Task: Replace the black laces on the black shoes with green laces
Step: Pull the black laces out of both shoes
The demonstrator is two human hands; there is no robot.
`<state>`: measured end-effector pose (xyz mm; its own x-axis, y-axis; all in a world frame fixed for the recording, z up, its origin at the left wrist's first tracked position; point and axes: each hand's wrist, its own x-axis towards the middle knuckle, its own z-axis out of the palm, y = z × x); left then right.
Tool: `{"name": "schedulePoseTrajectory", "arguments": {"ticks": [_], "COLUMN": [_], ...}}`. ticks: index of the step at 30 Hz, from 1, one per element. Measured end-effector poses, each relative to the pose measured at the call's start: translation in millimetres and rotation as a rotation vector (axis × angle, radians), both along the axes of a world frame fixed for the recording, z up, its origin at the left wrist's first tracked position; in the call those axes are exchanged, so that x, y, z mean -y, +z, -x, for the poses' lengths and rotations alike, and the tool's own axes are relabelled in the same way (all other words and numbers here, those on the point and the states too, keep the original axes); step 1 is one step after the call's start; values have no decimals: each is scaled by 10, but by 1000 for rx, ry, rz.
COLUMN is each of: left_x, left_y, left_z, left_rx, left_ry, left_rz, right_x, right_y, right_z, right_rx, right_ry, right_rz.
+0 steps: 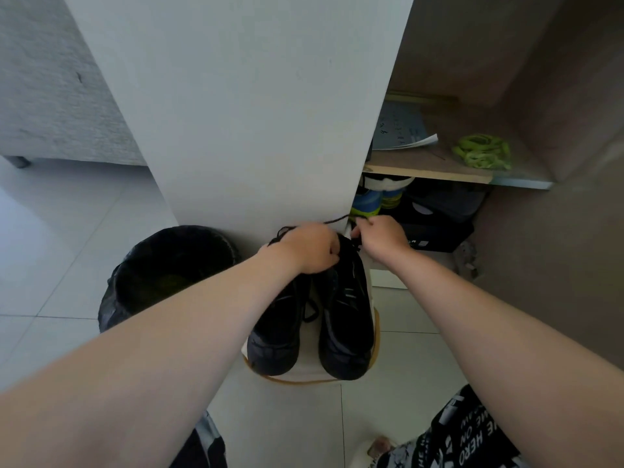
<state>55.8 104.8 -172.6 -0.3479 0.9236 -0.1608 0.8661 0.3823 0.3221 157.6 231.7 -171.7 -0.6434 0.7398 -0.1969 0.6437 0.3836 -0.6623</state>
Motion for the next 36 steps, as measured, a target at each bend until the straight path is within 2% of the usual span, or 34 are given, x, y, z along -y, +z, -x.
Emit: {"name": "schedulePoseTrajectory", "arguments": {"ticks": [5,9,18,20,22,24,26,29,31,32,34,36], "left_x": [-136,-167,-75,-122,-186,-246,-269,-172,-54,7,128,203], "left_y": [-172,-133,-87,-31,98,237,340,373,338,308,245,161], "left_z": [-121,-128,-72,-77,-95,-84,-9,206,345,395,418,353], "left_rx": [-6,-12,524,720,831,955,1018,847,661,540,287,115], "left_ry": [139,169,352,437,523,608,722,915,988,977,881,764], "left_rz": [68,90,-32,-50,-42,-144,-359,-688,-733,-660,-335,-35], "right_x": [-42,-83,-43,-28,-10,-7,-2,22,35,43,43,55], "right_y": [48,43,177,173,139,67,0,-37,-27,-8,41,92], "right_z": [-27,-113,-274,-309,-353,-389,-406,-396,-385,-382,-355,-355], "right_rx": [-16,127,635,754,798,801,798,657,538,525,602,733], "right_ry": [-128,-146,-60,11,118,203,275,318,340,345,321,236], "right_rz": [77,54,-123,-157,-213,-242,-231,-189,-137,-135,-228,-337]}}
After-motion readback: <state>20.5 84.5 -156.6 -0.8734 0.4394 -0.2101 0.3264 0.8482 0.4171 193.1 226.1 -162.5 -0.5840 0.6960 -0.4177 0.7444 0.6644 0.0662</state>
